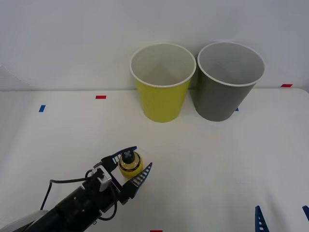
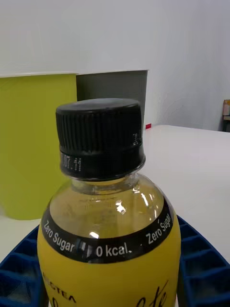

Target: Put cans in the gray bin and PET bottles in the light green bin.

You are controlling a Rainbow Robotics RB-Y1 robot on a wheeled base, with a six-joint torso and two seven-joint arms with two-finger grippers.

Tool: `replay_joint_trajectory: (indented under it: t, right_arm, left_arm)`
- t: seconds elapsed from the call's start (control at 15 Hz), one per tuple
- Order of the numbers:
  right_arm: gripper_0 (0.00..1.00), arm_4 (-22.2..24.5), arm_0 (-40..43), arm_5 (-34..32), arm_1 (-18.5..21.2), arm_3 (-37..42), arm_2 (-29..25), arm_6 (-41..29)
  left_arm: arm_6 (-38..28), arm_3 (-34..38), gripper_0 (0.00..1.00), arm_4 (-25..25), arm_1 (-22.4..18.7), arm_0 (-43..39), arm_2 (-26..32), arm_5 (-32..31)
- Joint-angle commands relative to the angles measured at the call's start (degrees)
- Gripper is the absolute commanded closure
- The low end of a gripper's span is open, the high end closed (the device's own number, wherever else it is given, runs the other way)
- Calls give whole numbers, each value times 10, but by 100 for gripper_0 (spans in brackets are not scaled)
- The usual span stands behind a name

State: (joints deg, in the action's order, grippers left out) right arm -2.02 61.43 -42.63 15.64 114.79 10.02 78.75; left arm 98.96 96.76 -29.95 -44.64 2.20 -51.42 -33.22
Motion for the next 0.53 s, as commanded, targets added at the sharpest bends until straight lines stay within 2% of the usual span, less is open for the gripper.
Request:
replay_joint_trajectory:
  t: [0.07, 0.53]
  right_arm:
    - [0, 0, 0, 0, 0, 0, 0, 0]
    - [0, 0, 0, 0, 0, 0, 0, 0]
  left_arm:
    - [0, 0, 99, 2, 0, 0, 0, 0]
    - [0, 0, 100, 3, 0, 0, 0, 0]
